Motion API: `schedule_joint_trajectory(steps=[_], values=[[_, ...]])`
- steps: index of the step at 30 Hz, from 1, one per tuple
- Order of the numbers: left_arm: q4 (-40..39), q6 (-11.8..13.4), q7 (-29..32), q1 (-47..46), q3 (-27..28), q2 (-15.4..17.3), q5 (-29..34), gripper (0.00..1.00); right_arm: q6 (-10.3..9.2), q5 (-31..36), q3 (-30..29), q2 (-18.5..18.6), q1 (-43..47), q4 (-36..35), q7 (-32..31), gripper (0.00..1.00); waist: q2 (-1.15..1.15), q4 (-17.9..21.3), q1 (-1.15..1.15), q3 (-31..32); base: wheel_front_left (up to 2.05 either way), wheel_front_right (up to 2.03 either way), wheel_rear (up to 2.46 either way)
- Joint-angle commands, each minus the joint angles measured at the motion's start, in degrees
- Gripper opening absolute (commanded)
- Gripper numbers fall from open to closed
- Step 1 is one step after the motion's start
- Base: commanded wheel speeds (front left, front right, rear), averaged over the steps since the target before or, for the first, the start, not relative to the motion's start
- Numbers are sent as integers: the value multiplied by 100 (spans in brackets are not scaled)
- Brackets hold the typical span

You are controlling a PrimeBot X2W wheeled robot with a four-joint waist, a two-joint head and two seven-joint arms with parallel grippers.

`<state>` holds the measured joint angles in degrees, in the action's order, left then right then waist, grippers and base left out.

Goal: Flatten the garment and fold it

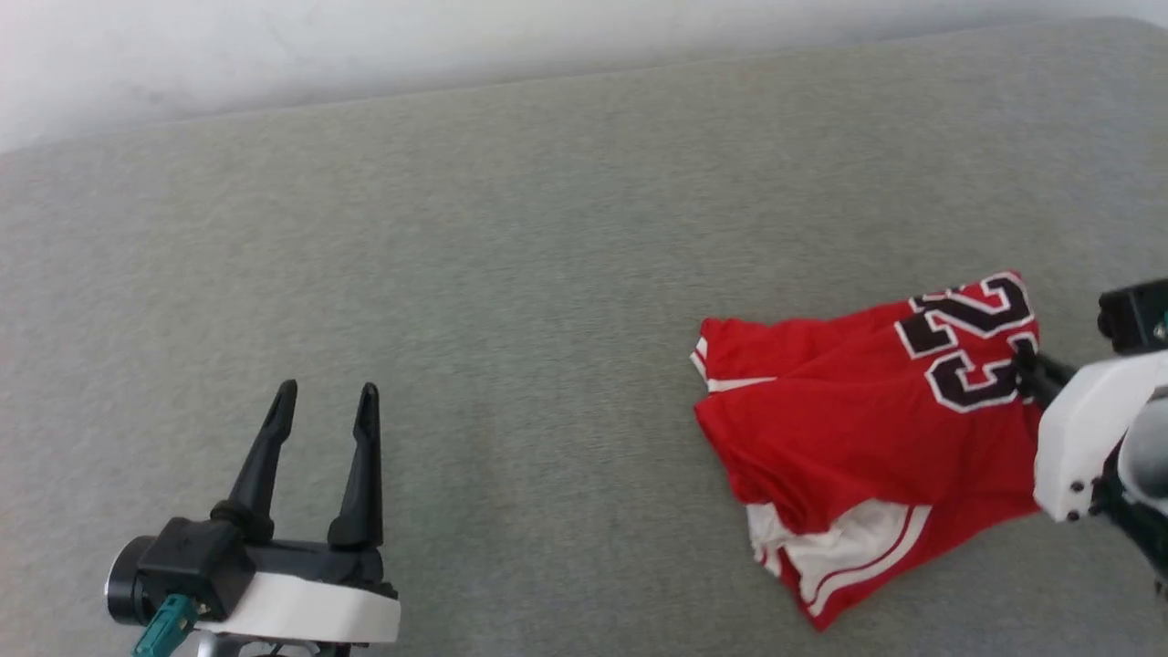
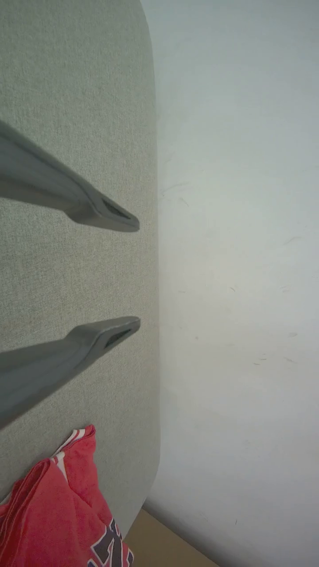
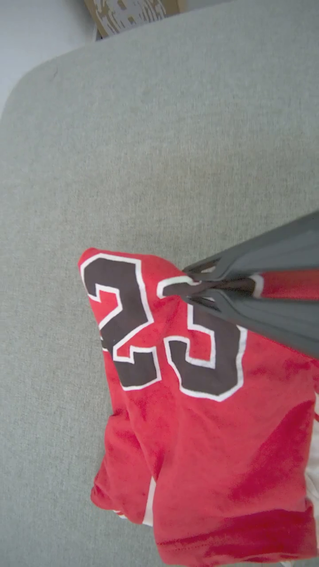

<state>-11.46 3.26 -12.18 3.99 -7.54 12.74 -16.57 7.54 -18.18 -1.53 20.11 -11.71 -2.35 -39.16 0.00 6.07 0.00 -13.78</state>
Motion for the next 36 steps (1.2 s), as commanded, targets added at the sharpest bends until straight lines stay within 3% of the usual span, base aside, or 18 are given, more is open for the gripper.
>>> schedule_joint_trajectory(steps=[1,10,20,29,36], values=[[-48,49,3,35,18,29,53,100,-5,-10,77,125,-176,49,62,0,0,355,0,33,0,0,0],[-360,156,57,-107,154,162,113,100,-5,-368,692,923,-974,308,254,0,0,970,0,-310,0,0,0],[-637,434,141,-348,405,401,436,100,-5,-601,1099,1359,-1793,565,652,0,0,1542,0,-765,0,0,0],[-1106,496,492,-555,638,801,646,100,-5,-512,1520,1928,-2530,1111,1374,0,0,1905,0,-1431,0,0,0],[-1552,502,868,-764,755,1147,893,100,-5,-248,1802,2053,-3147,1753,2175,0,0,2134,0,-1973,0,0,0]])
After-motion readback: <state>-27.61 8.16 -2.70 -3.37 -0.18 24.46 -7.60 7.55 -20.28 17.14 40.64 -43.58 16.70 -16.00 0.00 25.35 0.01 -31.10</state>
